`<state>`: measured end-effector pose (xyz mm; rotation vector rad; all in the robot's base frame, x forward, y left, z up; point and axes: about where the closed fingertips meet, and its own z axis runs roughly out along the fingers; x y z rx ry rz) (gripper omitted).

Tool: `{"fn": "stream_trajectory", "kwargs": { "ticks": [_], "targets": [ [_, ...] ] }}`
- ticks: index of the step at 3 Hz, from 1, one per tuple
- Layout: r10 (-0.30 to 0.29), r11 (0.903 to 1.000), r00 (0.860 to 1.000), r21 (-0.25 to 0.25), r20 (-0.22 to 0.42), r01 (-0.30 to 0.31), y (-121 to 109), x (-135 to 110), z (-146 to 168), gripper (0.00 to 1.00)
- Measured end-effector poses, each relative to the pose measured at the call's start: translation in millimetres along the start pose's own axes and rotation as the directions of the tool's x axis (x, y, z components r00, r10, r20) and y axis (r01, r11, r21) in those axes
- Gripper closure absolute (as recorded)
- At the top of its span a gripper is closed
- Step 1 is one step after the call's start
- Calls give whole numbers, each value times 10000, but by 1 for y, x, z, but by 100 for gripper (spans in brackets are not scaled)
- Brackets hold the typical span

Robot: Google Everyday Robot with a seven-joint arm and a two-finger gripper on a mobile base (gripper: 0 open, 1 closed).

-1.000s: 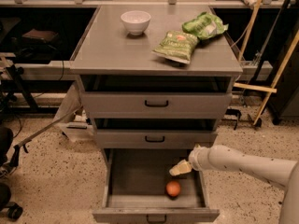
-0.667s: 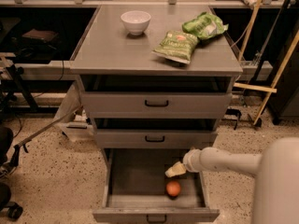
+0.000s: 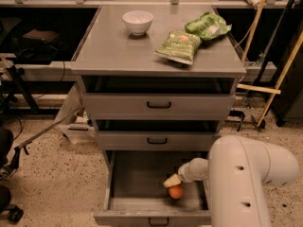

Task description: Pick orange from bottom drawer and place on counter

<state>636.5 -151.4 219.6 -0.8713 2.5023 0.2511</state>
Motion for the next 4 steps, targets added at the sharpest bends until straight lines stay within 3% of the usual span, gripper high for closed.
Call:
{"fn": "stream_trajectory", "kwargs": {
  "ticks": [1,2,3,4],
  "targets": [
    [351,9994,9975,77,-617,-347,-6,47,23,0],
    [351,9994,9975,76,-618,-347,-6,47,23,0],
    [246,9993,9979,-260,-595,-262,3,47,30,0],
    [106,9937,9968,-1100,-796,-194,23,58,61,0]
  ]
}}
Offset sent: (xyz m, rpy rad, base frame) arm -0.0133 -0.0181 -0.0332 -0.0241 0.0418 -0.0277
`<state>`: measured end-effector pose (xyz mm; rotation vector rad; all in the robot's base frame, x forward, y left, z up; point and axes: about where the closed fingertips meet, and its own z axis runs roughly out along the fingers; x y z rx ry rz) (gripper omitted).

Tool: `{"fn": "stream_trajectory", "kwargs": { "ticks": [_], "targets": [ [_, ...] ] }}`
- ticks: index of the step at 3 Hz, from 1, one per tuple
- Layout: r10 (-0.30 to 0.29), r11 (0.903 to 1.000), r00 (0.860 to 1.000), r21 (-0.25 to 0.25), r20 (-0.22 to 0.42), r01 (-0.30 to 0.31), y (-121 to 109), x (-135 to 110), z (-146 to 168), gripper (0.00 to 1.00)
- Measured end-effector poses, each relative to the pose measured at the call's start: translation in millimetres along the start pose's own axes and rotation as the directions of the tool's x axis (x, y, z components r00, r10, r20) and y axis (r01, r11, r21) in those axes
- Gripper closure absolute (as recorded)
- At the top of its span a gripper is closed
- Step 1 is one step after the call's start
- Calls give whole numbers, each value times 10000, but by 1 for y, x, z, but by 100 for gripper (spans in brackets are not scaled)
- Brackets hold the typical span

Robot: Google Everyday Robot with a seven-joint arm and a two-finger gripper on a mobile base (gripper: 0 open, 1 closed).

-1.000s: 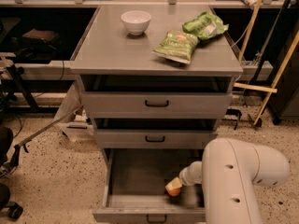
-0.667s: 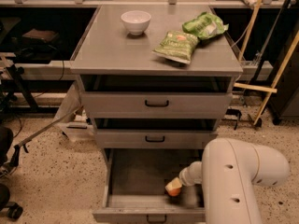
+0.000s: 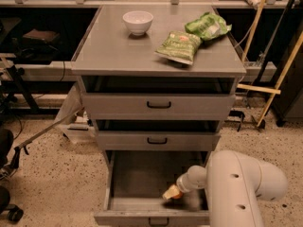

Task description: Pick orange from bottom drawer and place on counter

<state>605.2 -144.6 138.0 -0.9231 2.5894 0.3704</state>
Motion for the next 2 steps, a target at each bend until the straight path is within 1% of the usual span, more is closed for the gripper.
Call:
{"fn": "stream_trajectory", "kwargs": {
  "ticks": [1,2],
  "targets": [
    [7,10000,10000,-12,-21,-7,-2,-1,2,0],
    [7,10000,10000,-12,-21,-7,-2,-1,2,19]
  ]
}}
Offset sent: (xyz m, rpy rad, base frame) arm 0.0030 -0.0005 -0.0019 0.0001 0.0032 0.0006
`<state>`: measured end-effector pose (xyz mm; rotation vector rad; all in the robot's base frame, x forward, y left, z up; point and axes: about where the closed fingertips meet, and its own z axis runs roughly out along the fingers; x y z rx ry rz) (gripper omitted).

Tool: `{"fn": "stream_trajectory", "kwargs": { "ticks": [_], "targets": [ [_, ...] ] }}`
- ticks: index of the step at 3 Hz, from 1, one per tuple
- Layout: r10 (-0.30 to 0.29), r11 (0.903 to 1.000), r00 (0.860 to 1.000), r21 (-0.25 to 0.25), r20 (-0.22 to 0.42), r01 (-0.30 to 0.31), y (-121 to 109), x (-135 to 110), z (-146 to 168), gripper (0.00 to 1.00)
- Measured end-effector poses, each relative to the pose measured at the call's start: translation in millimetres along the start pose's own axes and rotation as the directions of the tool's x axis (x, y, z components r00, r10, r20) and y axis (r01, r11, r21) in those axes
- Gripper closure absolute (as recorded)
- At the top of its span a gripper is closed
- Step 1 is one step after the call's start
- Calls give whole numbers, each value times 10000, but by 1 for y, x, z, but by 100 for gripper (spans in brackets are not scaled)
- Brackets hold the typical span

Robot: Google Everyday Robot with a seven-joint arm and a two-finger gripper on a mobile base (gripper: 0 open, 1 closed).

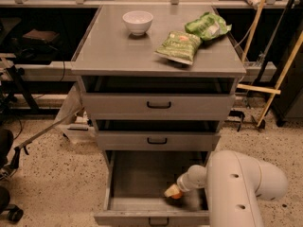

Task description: Pick orange from bottom drawer and place on counter

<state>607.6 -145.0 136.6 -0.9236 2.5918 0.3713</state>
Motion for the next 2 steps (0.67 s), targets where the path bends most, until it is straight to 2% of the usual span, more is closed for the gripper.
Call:
{"fn": "stream_trajectory", "kwargs": {
  "ticks": [2],
  "targets": [
    [0,10000,10000,-1,0,0,0,0,0,65]
  ]
}}
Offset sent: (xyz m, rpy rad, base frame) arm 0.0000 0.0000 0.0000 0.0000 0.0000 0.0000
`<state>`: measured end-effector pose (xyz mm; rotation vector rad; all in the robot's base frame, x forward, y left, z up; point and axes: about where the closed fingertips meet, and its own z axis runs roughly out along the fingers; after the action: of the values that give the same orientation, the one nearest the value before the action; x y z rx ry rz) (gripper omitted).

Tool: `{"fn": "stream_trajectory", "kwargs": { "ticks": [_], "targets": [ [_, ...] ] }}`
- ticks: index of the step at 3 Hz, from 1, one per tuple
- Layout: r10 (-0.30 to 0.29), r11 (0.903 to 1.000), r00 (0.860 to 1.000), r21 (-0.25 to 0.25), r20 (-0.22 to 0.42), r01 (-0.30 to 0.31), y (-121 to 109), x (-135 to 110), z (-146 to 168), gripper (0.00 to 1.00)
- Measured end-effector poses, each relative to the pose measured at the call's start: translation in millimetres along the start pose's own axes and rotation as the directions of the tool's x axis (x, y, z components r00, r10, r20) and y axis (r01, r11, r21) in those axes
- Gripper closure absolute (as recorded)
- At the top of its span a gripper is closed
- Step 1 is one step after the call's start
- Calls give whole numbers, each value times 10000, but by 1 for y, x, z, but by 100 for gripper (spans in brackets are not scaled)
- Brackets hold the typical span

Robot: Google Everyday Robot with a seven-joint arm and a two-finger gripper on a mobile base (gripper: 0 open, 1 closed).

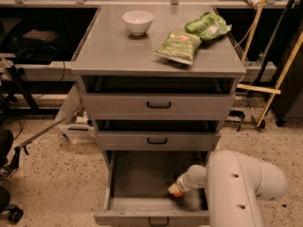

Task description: Pick orange from bottom drawer and place on counter

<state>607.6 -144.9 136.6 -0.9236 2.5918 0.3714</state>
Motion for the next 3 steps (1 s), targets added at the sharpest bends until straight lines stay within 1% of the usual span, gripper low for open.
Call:
{"fn": "stream_trajectory", "kwargs": {
  "ticks": [1,2,3],
  "targets": [
    [0,10000,10000,1,1,0,0,0,0,88],
    [238,9991,9985,333,494,-254,-10,-7,-25,100],
    [399,9940,9881,946,1483,-543,-29,-21,-97,100]
  ]
}}
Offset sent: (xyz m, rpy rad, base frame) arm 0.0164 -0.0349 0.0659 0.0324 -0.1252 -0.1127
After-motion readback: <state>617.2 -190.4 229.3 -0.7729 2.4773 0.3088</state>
